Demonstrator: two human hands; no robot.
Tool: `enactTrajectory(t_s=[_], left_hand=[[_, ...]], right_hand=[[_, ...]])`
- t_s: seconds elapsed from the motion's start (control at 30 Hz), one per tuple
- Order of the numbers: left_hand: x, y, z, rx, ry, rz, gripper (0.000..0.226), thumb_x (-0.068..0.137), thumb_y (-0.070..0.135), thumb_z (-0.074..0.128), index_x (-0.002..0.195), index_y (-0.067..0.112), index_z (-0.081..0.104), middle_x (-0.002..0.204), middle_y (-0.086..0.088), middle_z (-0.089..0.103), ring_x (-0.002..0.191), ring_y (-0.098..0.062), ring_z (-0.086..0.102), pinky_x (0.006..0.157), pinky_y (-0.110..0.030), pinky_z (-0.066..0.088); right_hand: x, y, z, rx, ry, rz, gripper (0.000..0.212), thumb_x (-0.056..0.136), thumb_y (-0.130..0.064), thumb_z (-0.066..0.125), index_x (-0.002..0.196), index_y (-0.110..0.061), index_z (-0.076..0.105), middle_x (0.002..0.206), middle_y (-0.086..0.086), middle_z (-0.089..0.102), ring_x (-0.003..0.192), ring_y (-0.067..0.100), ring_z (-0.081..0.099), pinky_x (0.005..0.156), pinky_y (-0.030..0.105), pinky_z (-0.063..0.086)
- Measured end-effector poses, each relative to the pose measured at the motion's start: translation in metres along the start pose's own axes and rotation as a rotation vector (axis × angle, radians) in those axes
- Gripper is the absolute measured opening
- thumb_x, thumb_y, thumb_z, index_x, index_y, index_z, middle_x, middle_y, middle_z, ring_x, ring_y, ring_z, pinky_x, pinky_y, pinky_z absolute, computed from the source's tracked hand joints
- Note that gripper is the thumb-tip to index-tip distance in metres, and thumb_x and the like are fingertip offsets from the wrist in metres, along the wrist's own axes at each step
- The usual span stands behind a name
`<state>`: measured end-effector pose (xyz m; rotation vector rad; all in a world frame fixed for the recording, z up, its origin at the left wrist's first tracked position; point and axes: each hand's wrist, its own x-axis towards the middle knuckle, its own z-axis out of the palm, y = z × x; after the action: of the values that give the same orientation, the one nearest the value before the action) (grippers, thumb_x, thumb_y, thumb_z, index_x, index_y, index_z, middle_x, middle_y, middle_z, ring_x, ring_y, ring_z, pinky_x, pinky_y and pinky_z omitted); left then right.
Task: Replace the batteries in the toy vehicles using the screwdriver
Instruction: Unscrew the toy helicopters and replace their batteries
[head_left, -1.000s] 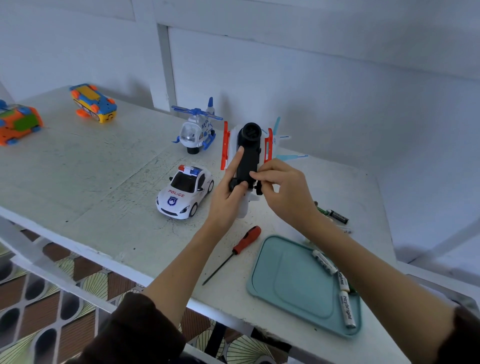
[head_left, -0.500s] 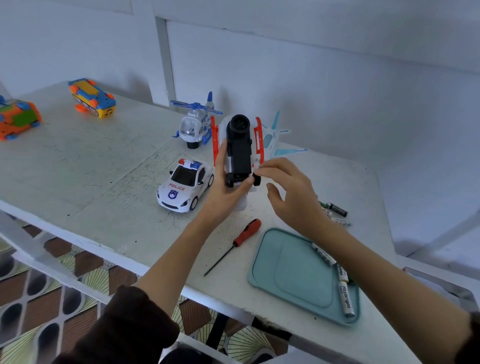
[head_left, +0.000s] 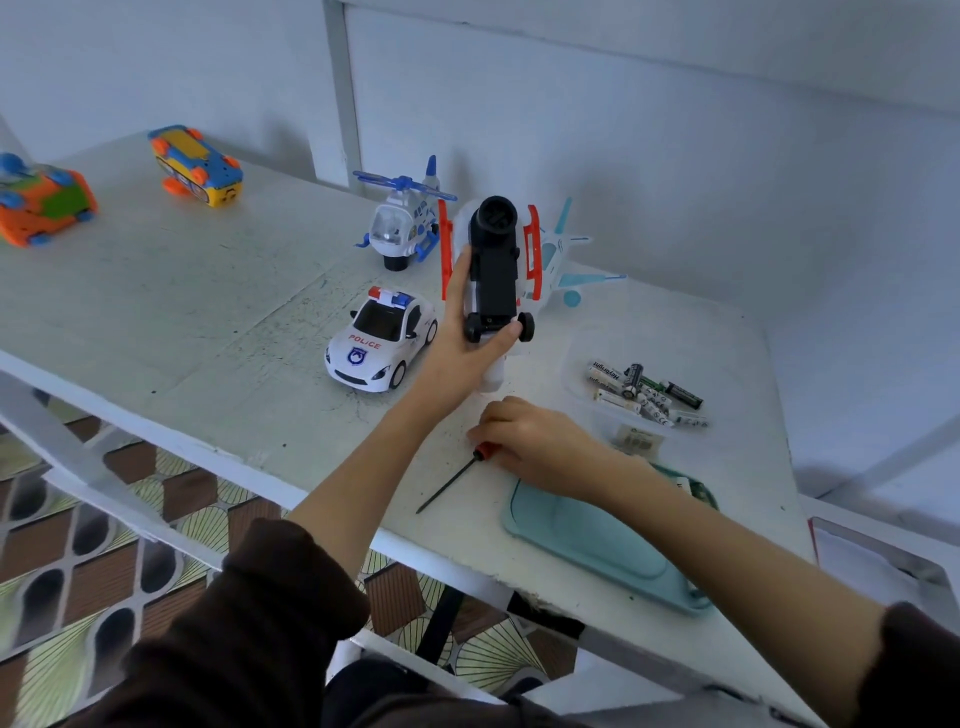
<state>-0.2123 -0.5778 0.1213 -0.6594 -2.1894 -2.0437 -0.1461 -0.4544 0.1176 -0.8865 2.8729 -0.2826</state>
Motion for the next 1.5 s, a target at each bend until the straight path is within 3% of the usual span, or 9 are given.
enactTrajectory(t_s=[0.17, 0.33, 0.4, 0.47, 0.63, 0.87, 1.1, 1.37, 1.5], left_hand=[[-0.001, -0.002, -0.003, -0.011, -0.015, -0.007, 0.08, 0.093, 0.002, 0.055, 0.15, 0.021, 0.002, 0.128, 0.03, 0.039, 0.111, 0.011, 0.052, 0.099, -0.021, 0.045], [0.0, -0.003, -0.002, -0.026, -0.01, -0.002, 0.082, 0.093, -0.001, 0.054, 0.15, 0.023, 0.001, 0.126, 0.029, 0.04, 0.11, 0.009, 0.054, 0.091, -0.017, 0.046], [0.001, -0.004, 0.0, -0.026, -0.006, -0.01, 0.085, 0.092, -0.002, 0.055, 0.15, 0.025, 0.0, 0.125, 0.03, 0.039, 0.108, 0.013, 0.054, 0.09, -0.015, 0.046], [0.001, -0.003, 0.001, -0.024, -0.017, -0.028, 0.085, 0.092, 0.005, 0.058, 0.149, 0.034, 0.002, 0.127, 0.027, 0.043, 0.11, 0.008, 0.056, 0.09, -0.017, 0.047], [0.001, -0.002, 0.003, -0.034, -0.008, -0.054, 0.084, 0.092, 0.003, 0.057, 0.149, 0.033, 0.003, 0.119, 0.037, 0.04, 0.098, 0.017, 0.056, 0.074, -0.008, 0.046], [0.002, -0.001, 0.002, -0.023, -0.021, -0.067, 0.084, 0.093, 0.004, 0.057, 0.15, 0.032, 0.002, 0.117, 0.043, 0.04, 0.099, 0.015, 0.056, 0.076, -0.007, 0.046], [0.0, 0.003, 0.004, -0.015, -0.02, -0.072, 0.083, 0.093, 0.002, 0.055, 0.149, 0.03, 0.001, 0.118, 0.038, 0.037, 0.093, 0.018, 0.057, 0.072, -0.005, 0.045], [0.001, 0.003, 0.005, -0.014, -0.026, -0.069, 0.083, 0.093, 0.003, 0.057, 0.15, 0.029, 0.003, 0.117, 0.04, 0.036, 0.094, 0.02, 0.055, 0.072, -0.004, 0.045], [0.002, 0.003, 0.006, -0.018, -0.028, -0.068, 0.082, 0.092, 0.003, 0.057, 0.147, 0.034, 0.005, 0.118, 0.035, 0.039, 0.092, 0.019, 0.056, 0.071, -0.004, 0.044]], right_hand=[[-0.003, 0.002, -0.001, 0.075, 0.102, -0.077, 0.02, 0.083, 0.001, 0.057, 0.101, -0.004, 0.066, 0.106, 0.009, 0.058, 0.102, 0.024, 0.05, 0.074, 0.042, 0.049], [-0.018, -0.001, -0.038, 0.378, 0.343, -0.073, 0.007, 0.079, -0.005, 0.066, 0.085, -0.008, 0.067, 0.083, 0.0, 0.061, 0.077, 0.005, 0.048, 0.074, 0.013, 0.039], [-0.024, 0.002, -0.056, 0.441, 0.453, -0.002, 0.008, 0.084, -0.007, 0.062, 0.091, -0.009, 0.063, 0.087, 0.0, 0.063, 0.083, 0.01, 0.056, 0.079, 0.015, 0.044], [-0.027, 0.007, -0.071, 0.458, 0.52, 0.044, 0.008, 0.087, -0.007, 0.059, 0.094, -0.011, 0.058, 0.086, 0.005, 0.067, 0.08, 0.021, 0.064, 0.076, 0.029, 0.051], [-0.031, 0.021, -0.094, 0.341, 0.658, 0.131, 0.006, 0.08, -0.019, 0.069, 0.084, -0.014, 0.067, 0.076, -0.005, 0.066, 0.068, 0.012, 0.061, 0.065, 0.031, 0.05], [-0.032, 0.028, -0.101, 0.276, 0.618, 0.163, 0.001, 0.075, -0.015, 0.071, 0.075, -0.014, 0.071, 0.068, -0.008, 0.065, 0.063, 0.008, 0.058, 0.064, 0.037, 0.054], [-0.03, 0.029, -0.101, 0.242, 0.613, 0.169, 0.002, 0.075, -0.013, 0.07, 0.073, -0.013, 0.071, 0.063, -0.011, 0.061, 0.058, 0.0, 0.052, 0.06, 0.026, 0.048], [-0.029, 0.029, -0.107, 0.14, 0.608, 0.188, 0.004, 0.073, -0.01, 0.066, 0.069, -0.009, 0.068, 0.058, -0.002, 0.061, 0.053, 0.008, 0.048, 0.057, 0.028, 0.046], [-0.027, 0.021, -0.118, 0.001, 0.549, 0.197, 0.007, 0.072, -0.012, 0.062, 0.065, -0.01, 0.065, 0.056, -0.001, 0.057, 0.053, 0.006, 0.042, 0.054, 0.019, 0.033]])
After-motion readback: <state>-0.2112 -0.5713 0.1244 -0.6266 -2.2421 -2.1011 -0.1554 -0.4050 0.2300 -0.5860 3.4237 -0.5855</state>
